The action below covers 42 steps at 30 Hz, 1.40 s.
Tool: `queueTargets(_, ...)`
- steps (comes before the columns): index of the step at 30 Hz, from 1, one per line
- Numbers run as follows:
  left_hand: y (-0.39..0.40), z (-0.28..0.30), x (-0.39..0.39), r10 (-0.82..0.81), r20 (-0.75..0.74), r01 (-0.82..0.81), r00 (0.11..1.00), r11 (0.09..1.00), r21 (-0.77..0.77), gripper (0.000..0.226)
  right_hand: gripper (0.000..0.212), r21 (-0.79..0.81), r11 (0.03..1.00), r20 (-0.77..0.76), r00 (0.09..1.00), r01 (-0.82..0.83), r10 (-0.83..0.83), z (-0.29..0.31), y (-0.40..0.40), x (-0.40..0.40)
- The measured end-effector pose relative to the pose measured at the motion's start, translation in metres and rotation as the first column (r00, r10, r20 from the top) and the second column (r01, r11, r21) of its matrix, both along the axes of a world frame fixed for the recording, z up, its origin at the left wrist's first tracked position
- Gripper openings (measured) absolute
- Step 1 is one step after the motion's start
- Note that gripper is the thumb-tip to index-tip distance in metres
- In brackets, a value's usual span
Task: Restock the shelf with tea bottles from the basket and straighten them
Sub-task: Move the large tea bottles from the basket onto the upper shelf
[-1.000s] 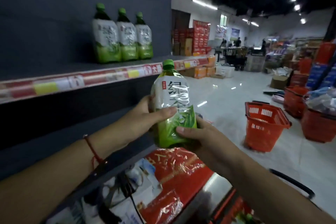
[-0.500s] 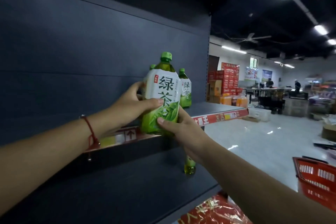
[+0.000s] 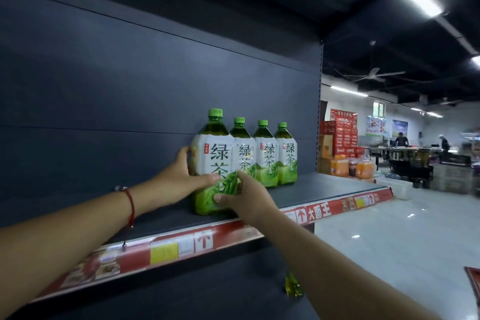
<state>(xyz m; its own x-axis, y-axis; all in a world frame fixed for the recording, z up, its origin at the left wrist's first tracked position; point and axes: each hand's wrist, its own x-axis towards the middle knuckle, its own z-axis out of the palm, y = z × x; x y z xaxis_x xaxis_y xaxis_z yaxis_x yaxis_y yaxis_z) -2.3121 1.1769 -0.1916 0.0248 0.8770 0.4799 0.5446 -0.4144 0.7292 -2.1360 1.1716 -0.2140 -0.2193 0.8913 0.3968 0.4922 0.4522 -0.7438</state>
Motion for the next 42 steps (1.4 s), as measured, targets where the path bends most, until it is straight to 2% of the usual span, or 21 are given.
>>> queueTargets(5, 0.026, 0.004, -0.012, 0.031, -0.063, -0.034, 0.998, 0.999, -0.039, 0.091, 0.044, 0.014, 0.991, 0.109, 0.985, 0.13, -0.131, -0.002, 0.034, -0.025)
queueTargets(7, 0.036, 0.005, -0.016, 0.019, -0.043, -0.022, 0.999, 0.997, -0.07, 0.087, 0.041, 0.035, 0.986, 0.147, 0.975, 0.163, -0.167, -0.003, 0.051, -0.034)
queueTargets(15, 0.068, 0.005, -0.023, 0.035, -0.002, -0.035, 0.999, 0.988, -0.151, 0.076, 0.045, 0.012, 0.97, 0.209, 0.948, 0.244, -0.241, -0.002, 0.086, -0.051)
queueTargets(25, 0.084, 0.0, -0.026, 0.031, 0.055, -0.021, 0.998, 0.986, -0.165, 0.068, 0.05, 0.017, 0.965, 0.287, 0.924, 0.26, -0.254, -0.003, 0.092, -0.06)
queueTargets(30, 0.087, 0.005, -0.025, 0.051, 0.009, -0.049, 0.999, 0.986, -0.162, 0.063, 0.071, -0.049, 0.973, 0.343, 0.919, 0.225, -0.195, 0.001, 0.086, -0.064)
queueTargets(33, 0.082, 0.006, -0.023, 0.091, -0.104, -0.103, 0.99, 0.988, -0.112, 0.063, 0.065, -0.024, 0.981, 0.412, 0.896, 0.192, -0.166, 0.006, 0.076, -0.058)
queueTargets(36, 0.065, 0.0, -0.018, 0.228, -0.318, -0.254, 0.92, 0.966, -0.043, 0.061, 0.053, 0.124, 0.982, 0.533, 0.825, 0.144, -0.188, 0.005, 0.054, -0.039)
queueTargets(39, 0.026, -0.006, -0.002, 0.351, -0.571, -0.379, 0.742, 0.922, 0.074, 0.052, 0.051, 0.331, 0.942, 0.595, 0.765, 0.048, -0.248, -0.006, 0.024, -0.01)
queueTargets(41, -0.005, -0.015, 0.016, 0.426, -0.646, -0.362, 0.633, 0.901, 0.238, 0.043, 0.052, 0.419, 0.908, 0.571, 0.771, 0.021, -0.281, -0.019, 0.005, 0.013)
queueTargets(42, -0.02, -0.023, 0.027, 0.437, -0.65, -0.328, 0.621, 0.899, 0.291, 0.043, 0.053, 0.444, 0.896, 0.559, 0.776, 0.016, -0.291, -0.027, -0.003, 0.025)
